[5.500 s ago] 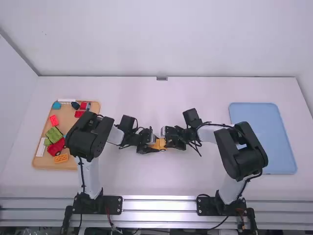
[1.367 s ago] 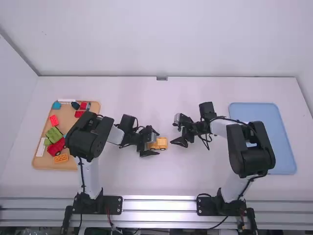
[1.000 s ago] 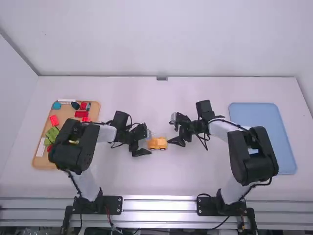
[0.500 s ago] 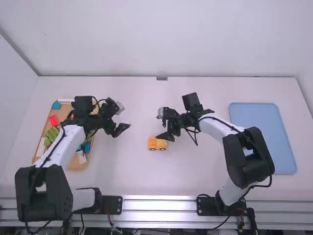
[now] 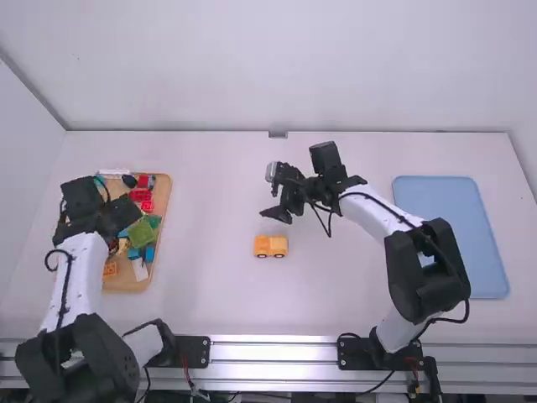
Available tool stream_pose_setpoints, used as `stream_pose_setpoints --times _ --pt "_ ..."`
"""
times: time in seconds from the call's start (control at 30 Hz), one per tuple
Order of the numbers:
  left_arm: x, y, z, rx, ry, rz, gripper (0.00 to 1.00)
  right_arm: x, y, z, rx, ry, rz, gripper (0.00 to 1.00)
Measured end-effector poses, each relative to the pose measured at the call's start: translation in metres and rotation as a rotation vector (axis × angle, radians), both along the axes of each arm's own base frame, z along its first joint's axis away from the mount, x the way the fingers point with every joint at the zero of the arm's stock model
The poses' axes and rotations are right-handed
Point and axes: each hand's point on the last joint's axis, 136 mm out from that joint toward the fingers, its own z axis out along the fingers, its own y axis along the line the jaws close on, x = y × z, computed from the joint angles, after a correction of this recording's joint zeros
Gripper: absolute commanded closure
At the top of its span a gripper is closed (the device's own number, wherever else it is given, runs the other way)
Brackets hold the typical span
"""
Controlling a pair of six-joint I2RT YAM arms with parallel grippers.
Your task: Assemble lego blocks to make yellow taxi
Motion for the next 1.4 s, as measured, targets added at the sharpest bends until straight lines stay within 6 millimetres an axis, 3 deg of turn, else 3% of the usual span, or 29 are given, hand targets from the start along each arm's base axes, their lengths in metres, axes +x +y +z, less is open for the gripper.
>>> stream_pose_setpoints --times 0.1,0.23,0.37,0.63,1.0,1.13,1.33,1.4 --pt "-0.029 0.026 -0.006 -0.025 0.035 0.171 0.01 0.006 0.001 0.006 0.002 -0.005 -0.016 0.01" --pt "-0.048 0.039 -0.006 -0.069 0.055 0.233 0.01 0.011 0.001 0.012 0.008 -0.015 -0.026 0.01" --pt "-0.062 0.048 0.007 -0.089 0.071 0.282 0.01 0.011 0.002 0.018 0.024 -0.011 -0.016 0.01" --pt "-0.064 0.052 0.013 -0.089 0.067 0.295 0.01 -0.006 0.026 0.048 0.12 0.028 0.079 0.01" --pt "-0.065 0.051 0.012 -0.085 0.082 0.276 0.01 -0.026 0.071 0.046 0.034 0.0 0.075 0.01" --pt "-0.056 0.059 0.016 -0.048 0.056 0.24 0.01 -0.02 0.07 0.042 0.006 -0.01 0.04 0.02" --pt "-0.061 0.064 0.002 -0.15 0.143 0.213 0.01 -0.009 0.062 0.038 -0.021 -0.021 -0.01 0.02" --pt "-0.053 0.068 -0.005 -0.208 0.198 0.162 0.01 -0.004 0.057 0.038 -0.025 -0.024 -0.03 0.01"
